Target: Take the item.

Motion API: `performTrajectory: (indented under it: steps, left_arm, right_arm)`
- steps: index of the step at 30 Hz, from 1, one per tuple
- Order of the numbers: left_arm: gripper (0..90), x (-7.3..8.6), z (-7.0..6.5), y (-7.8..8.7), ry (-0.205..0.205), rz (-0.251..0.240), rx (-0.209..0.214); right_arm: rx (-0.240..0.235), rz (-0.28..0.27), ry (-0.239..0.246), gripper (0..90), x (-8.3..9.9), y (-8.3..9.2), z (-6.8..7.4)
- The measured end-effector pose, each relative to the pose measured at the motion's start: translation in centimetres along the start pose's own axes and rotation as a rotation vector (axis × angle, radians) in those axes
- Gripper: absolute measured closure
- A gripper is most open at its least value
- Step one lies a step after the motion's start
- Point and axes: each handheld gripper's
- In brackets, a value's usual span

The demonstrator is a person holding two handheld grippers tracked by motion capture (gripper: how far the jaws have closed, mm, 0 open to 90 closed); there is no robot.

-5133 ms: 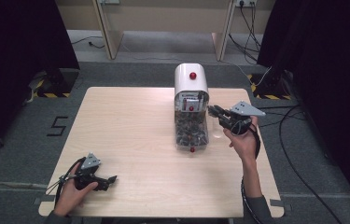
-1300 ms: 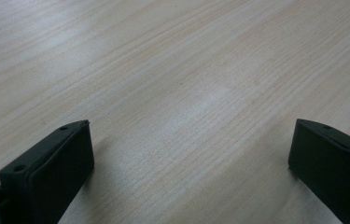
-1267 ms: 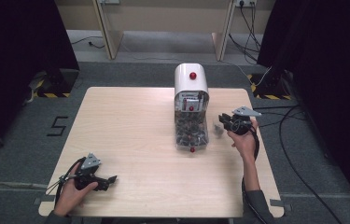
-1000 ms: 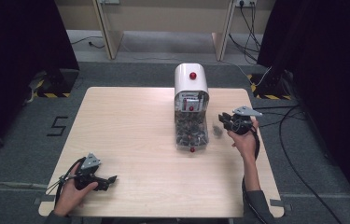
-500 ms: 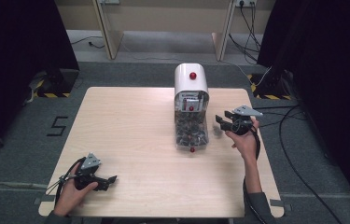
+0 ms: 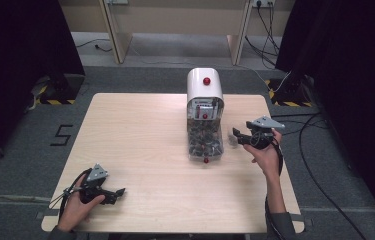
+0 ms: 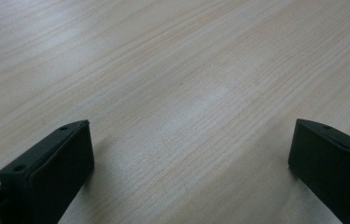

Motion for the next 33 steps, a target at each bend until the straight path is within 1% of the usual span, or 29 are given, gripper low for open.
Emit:
performTrajectory:
  steps: [1, 6, 7, 11, 13, 15, 17, 19, 25, 27, 29, 33]
  left_arm:
    - [0.0, 0.0, 0.0, 0.0, 0.000, 0.000, 0.000]
    - [0.0, 0.0, 0.0, 0.0, 0.000, 0.000, 0.000]
    - [0.0, 0.0, 0.0, 0.0, 0.000, 0.000, -0.001]
    - [0.0, 0.0, 0.0, 0.0, 0.000, 0.000, 0.000]
    - [0.0, 0.0, 0.0, 0.0, 0.000, 0.000, 0.000]
    - [0.0, 0.0, 0.0, 0.0, 0.000, 0.000, 0.000]
    - [0.0, 0.0, 0.0, 0.0, 0.000, 0.001, -0.001]
    - [0.0, 0.0, 0.0, 0.0, 0.000, 0.000, -0.001]
    - [0.0, 0.0, 0.0, 0.0, 0.000, 0.000, 0.000]
    - [0.0, 0.0, 0.0, 0.0, 0.000, 0.000, 0.000]
    - [0.0, 0.0, 0.0, 0.0, 0.000, 0.001, -0.001]
    - [0.0, 0.0, 0.0, 0.0, 0.000, 0.000, 0.000]
  right_arm:
    - [0.005, 0.008, 0.002, 36.3, 0.1, 0.2, 0.1]
    - [0.006, 0.013, 0.008, 34.7, 0.4, 0.8, 0.2]
    - [0.005, 0.022, 0.004, 34.5, 0.5, 0.9, 0.3]
    - [0.007, 0.035, 0.012, 32.7, 0.9, 1.4, 0.4]
    - [0.007, 0.041, 0.005, 31.8, 1.1, 1.8, 0.5]
    - [0.013, 0.034, 0.005, 30.6, 1.2, 2.1, 0.4]
    - [0.019, 0.036, -0.001, 29.0, 1.3, 2.3, 0.5]
    - [0.019, 0.041, 0.003, 27.4, 1.5, 2.6, 0.4]
    - [0.027, 0.059, 0.006, 24.1, 2.1, 2.9, 0.5]
    - [0.031, 0.062, 0.015, 23.4, 2.3, 3.0, 0.5]
    - [0.028, 0.070, 0.012, 23.0, 2.5, 3.0, 0.7]
    - [0.026, 0.078, 0.020, 22.3, 2.9, 3.0, 0.8]
Point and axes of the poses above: each handheld gripper's, and its own axes: y roughly backward along the jaws, x roughly out of its underside, z roughly to its left, and after that the axes turned 1 degree about -z, right-handed
